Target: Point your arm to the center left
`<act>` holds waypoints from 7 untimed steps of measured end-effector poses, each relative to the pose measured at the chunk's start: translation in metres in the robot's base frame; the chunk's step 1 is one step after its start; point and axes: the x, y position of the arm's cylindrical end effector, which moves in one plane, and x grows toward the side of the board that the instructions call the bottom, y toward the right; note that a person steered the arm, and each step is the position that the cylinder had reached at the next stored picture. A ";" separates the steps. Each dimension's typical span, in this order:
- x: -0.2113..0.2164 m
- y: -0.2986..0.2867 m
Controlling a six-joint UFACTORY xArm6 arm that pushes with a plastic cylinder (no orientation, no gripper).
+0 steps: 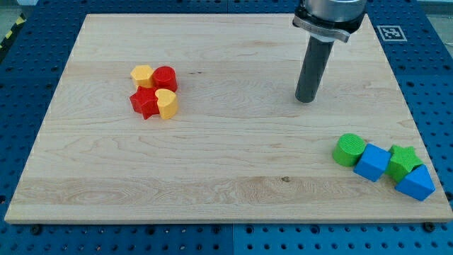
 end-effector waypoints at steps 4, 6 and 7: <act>-0.113 -0.174; -0.113 -0.386; -0.049 -0.392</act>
